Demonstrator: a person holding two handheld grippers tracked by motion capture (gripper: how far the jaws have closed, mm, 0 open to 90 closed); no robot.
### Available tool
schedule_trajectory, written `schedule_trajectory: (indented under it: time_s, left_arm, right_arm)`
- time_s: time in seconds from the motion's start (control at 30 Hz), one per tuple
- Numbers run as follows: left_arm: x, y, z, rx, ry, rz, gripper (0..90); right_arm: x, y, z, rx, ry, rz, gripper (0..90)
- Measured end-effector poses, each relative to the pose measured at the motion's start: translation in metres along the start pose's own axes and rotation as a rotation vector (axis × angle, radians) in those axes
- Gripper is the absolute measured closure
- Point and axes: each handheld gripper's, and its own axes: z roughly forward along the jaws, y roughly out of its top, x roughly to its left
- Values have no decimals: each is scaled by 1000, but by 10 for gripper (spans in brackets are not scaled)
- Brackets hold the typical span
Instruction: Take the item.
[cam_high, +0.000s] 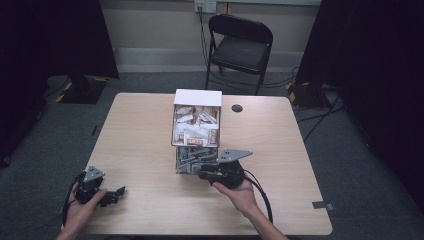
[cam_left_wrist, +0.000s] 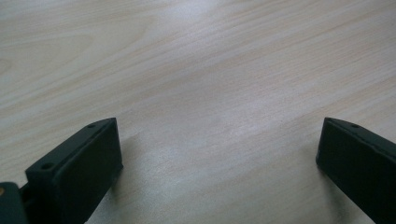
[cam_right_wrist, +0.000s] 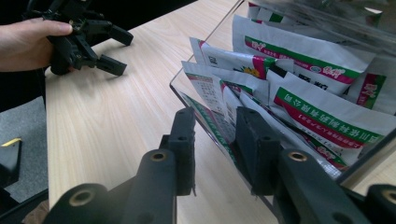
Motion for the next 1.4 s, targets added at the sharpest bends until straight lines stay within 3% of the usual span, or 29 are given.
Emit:
schedule_trajectory:
  time_s: [0.13,0.3,0.67,0.9,1.4]
  left_arm:
    - [0,0,0,0,1,1,0]
    - [0,0,0,0,0,0,0]
    - [0,0,0,0,0,0,0]
    - [0,0,0,0,0,0,0]
    - [0,0,0,0,0,0,0]
  right_arm:
    - [-2,0,1,0,10,3,704]
    - [-4,-2,4,0,21,11,789]
    - [-10,-2,6,4,4,-3,876]
    - [-15,-5,6,10,-19,-14,890]
    - [-14,-4,4,-1,-13,-7,899]
